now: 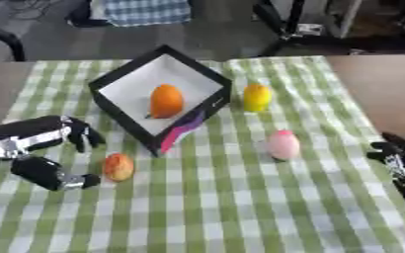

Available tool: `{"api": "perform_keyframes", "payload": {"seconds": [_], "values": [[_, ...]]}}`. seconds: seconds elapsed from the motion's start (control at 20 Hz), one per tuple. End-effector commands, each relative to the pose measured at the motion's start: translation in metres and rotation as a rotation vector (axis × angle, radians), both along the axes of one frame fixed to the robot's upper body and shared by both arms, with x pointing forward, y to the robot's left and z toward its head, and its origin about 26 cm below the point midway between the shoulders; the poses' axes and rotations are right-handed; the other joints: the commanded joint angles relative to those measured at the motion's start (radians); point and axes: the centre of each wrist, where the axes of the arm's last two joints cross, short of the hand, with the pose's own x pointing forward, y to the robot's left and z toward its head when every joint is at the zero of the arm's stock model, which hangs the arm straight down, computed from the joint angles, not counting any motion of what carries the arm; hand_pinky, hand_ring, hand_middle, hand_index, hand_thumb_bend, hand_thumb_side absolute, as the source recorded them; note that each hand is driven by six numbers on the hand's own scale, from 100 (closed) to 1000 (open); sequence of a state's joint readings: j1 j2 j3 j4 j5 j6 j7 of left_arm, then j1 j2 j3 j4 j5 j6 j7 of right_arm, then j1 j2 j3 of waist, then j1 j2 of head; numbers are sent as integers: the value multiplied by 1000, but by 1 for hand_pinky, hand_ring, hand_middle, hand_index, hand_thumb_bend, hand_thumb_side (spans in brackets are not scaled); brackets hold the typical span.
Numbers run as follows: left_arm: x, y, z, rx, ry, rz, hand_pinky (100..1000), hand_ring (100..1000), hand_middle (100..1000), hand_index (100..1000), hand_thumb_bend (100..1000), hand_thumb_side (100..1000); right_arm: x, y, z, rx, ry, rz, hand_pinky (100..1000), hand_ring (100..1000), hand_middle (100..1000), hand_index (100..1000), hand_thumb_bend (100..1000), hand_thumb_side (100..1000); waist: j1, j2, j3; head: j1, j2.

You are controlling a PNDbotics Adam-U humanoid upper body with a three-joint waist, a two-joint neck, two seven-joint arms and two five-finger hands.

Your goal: Pick up objects on the table and place them in the box.

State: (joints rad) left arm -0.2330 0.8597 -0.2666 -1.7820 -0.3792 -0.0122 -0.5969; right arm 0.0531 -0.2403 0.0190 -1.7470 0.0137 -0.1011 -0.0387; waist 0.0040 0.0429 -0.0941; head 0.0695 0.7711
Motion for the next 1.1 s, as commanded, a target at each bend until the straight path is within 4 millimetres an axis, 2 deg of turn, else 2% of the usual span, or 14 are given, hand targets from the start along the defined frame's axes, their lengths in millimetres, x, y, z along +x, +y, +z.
{"api": "perform_keyframes", "payload": {"seconds": [0.05, 0.45, 0.9, 1.1], "values": [[4, -3, 10, 47, -54, 21, 756, 648, 683, 844, 427, 528, 2, -2, 5, -15, -16, 9, 885, 713, 703, 848, 100, 642, 4, -13, -2, 4, -1], [17, -12, -10, 145, -79, 18, 758, 654, 692, 848, 406, 503, 2, -2, 5, -15, -14, 12, 885, 713, 703, 848, 100, 642, 4, -13, -5, 10, -1], [27, -12, -29, 192, -71, 20, 757, 659, 693, 847, 403, 491, 3, -2, 5, -16, -14, 14, 885, 713, 702, 848, 100, 640, 3, -13, -6, 10, -1], [30, -9, -37, 216, -52, 23, 757, 661, 691, 839, 340, 447, 3, -2, 5, -16, -14, 15, 885, 713, 701, 848, 100, 641, 4, -13, -6, 10, -1]]}}
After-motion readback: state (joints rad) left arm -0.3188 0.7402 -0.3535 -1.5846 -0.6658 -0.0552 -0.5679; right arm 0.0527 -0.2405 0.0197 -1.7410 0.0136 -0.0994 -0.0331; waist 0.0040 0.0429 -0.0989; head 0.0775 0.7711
